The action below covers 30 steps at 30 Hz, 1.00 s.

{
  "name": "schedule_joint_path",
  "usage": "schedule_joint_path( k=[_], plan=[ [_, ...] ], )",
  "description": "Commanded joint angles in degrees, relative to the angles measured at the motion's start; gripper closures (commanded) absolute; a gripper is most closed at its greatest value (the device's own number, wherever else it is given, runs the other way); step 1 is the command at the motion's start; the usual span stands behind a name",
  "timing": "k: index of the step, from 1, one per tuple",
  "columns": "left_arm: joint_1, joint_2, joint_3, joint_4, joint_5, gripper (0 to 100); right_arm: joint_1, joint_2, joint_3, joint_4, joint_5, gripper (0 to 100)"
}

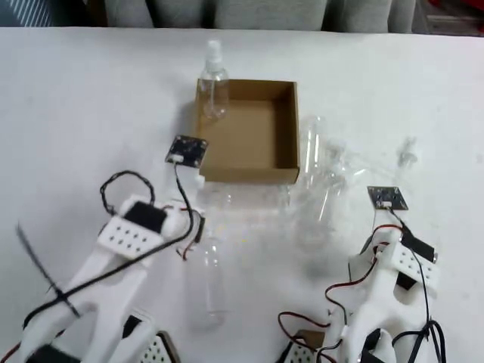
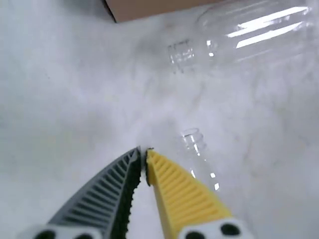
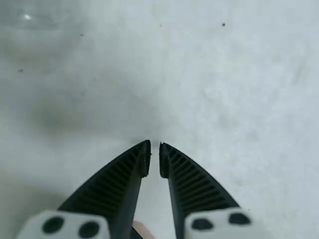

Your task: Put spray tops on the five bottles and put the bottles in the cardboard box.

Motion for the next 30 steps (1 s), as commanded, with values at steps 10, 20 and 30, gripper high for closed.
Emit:
schedule_joint_path(
  k=[10, 20, 30],
  plan=[
    [7.2, -18.2, 4.8, 6.6, 6.6, 96, -0.4, 0.1, -0.4, -0.7, 0.6, 97.8],
    [7.3, -14.0, 5.2, 7.2, 18.5, 68, -0.4, 0.1, -0.4, -0.7, 0.6, 97.8],
    [6.3, 3.6, 2.5, 2.1, 18.5, 71, -0.4, 0.1, -0.4, -0.7, 0.6, 97.8]
  ],
)
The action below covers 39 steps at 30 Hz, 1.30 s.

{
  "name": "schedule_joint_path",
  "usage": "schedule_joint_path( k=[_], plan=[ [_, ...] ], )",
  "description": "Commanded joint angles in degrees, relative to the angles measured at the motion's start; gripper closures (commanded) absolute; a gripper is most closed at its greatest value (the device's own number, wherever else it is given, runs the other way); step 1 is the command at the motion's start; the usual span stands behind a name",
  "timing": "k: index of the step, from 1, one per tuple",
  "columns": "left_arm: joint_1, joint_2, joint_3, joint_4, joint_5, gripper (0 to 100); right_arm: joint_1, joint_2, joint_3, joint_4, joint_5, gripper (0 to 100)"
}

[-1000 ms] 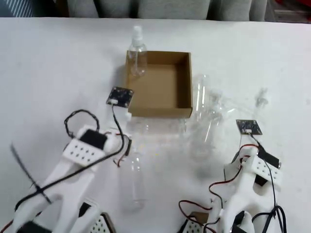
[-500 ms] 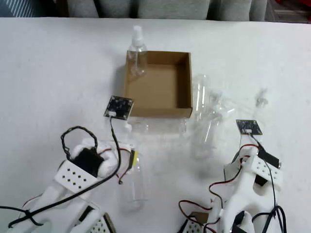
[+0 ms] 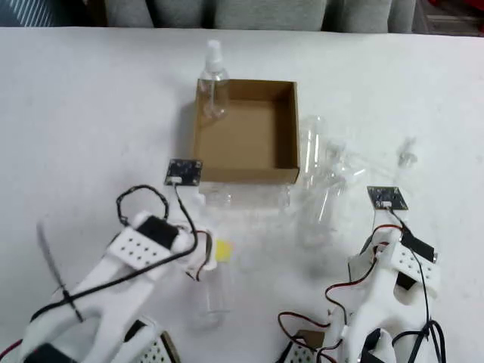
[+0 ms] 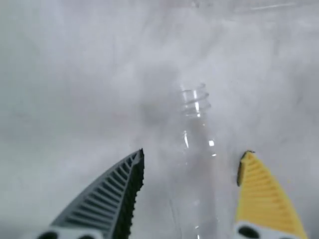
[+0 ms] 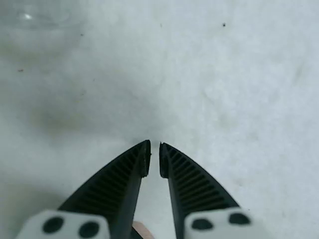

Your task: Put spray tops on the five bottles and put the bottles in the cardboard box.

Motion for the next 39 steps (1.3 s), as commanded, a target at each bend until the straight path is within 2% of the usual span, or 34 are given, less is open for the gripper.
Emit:
schedule_joint_path(
  k=[1, 6, 11, 18, 21, 25, 32, 35, 39],
  plan=[
    [-0.6, 4.8, -3.0, -1.7, 0.7, 71, -0.4, 0.1, -0.4, -0.7, 0.6, 97.8],
    [2.2, 5.8, -2.9, -1.8, 0.7, 71, -0.4, 0.1, -0.4, -0.7, 0.6, 97.8],
    [2.3, 5.9, -1.3, -5.7, 0.8, 73, -0.4, 0.1, -0.4, -0.7, 0.6, 97.8],
    [2.3, 5.9, 0.4, -10.4, 0.4, 99, -0.2, 0.1, -0.4, -0.7, 0.6, 97.8],
    [2.1, 5.6, 1.5, -10.5, -1.3, 94, -0.1, 0.1, -0.4, -0.7, 0.6, 97.8],
    [0.7, 5.5, 1.8, -10.8, -7.9, 97, 0.0, 0.1, -0.4, -0.7, 0.6, 97.8],
    [-12.5, 5.7, 1.8, -17.1, -13.8, 97, 0.0, 0.1, -0.4, -0.7, 0.6, 97.8],
    [-13.1, 5.8, 1.9, -16.7, -15.6, 91, 0.0, 0.1, -0.4, -0.7, 0.6, 97.8],
    [-13.3, 5.8, 1.8, -15.1, -10.5, 79, 0.0, 0.1, -0.4, -0.7, 0.6, 97.8]
  ],
)
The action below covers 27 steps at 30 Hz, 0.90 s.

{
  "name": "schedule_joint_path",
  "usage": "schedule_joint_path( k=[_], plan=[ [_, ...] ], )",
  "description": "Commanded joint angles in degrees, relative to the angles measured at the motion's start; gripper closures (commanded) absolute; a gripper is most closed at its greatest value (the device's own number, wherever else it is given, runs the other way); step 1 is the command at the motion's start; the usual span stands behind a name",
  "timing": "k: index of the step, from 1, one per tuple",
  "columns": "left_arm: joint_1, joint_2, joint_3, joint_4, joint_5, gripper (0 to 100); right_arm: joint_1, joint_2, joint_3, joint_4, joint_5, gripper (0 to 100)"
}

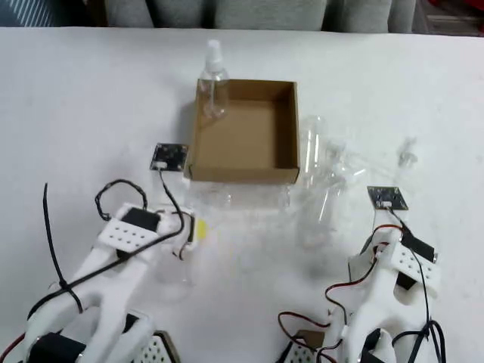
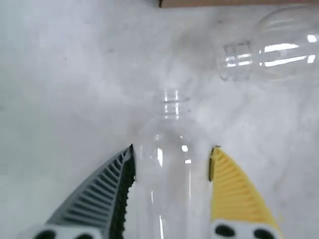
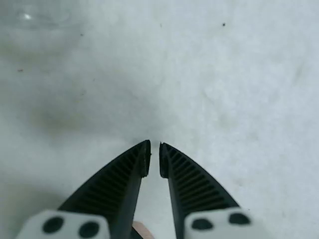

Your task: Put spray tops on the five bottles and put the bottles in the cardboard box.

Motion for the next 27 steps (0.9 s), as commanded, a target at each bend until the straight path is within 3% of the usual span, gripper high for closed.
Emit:
schedule_joint_path(
  k=[1, 22, 27],
  plan=[
    [-1.2, -0.2, -0.1, 0.9, 3.7, 78, 0.0, 0.1, -0.4, -0.7, 0.6, 97.8],
    [-1.6, 0.2, -7.4, 10.1, 0.5, 80, -0.2, 0.1, -0.4, -0.7, 0.6, 97.8],
    [-1.6, 0.2, -7.3, 10.5, 0.7, 73, -0.2, 0.1, -0.4, -0.7, 0.6, 97.8]
  ],
)
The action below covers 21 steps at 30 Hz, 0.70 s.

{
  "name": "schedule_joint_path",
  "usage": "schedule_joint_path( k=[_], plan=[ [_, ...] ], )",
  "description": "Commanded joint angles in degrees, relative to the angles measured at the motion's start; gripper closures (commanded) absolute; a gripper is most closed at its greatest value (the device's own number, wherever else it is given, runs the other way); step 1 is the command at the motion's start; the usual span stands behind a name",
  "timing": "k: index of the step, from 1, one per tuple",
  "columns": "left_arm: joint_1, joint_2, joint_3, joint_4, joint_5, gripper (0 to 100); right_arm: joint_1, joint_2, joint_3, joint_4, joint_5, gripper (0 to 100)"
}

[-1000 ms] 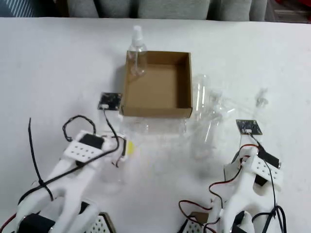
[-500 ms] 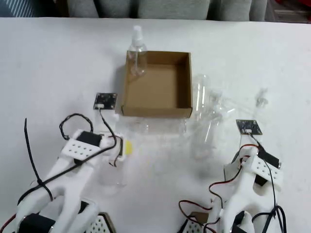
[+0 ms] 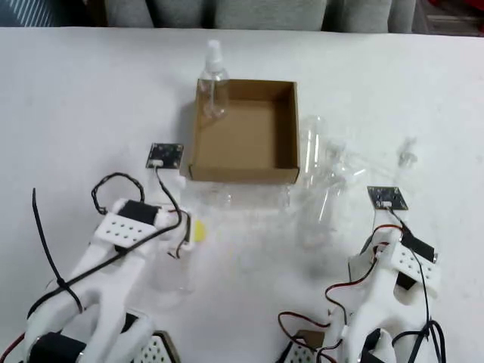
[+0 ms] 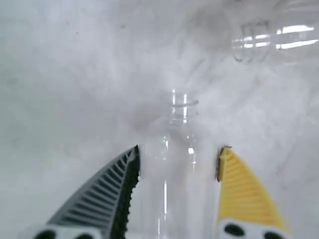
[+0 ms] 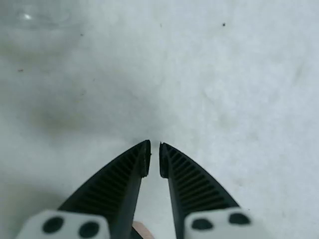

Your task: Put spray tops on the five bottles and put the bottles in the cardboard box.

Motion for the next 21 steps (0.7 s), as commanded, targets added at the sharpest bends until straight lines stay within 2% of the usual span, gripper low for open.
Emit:
schedule_joint_path(
  k=[1, 6, 10, 16, 21],
  plan=[
    [-0.6, 0.1, -3.2, 1.1, 0.0, 72, -0.2, 0.1, -0.4, -0.7, 0.6, 97.8],
    [-0.6, 0.1, -3.3, 1.1, -0.4, 77, -0.2, 0.1, -0.4, -0.7, 0.6, 97.8],
    [-0.3, 0.2, -3.3, 1.4, -0.4, 75, -0.3, 0.1, -0.4, -0.7, 0.6, 97.8],
    [-0.5, 0.2, -7.2, 6.8, -0.4, 73, -0.3, 0.1, -0.4, -0.7, 0.5, 97.8],
    [0.0, 0.2, -7.3, 6.9, -0.9, 73, -0.3, 0.1, -0.4, -0.7, 0.5, 97.8]
  ],
)
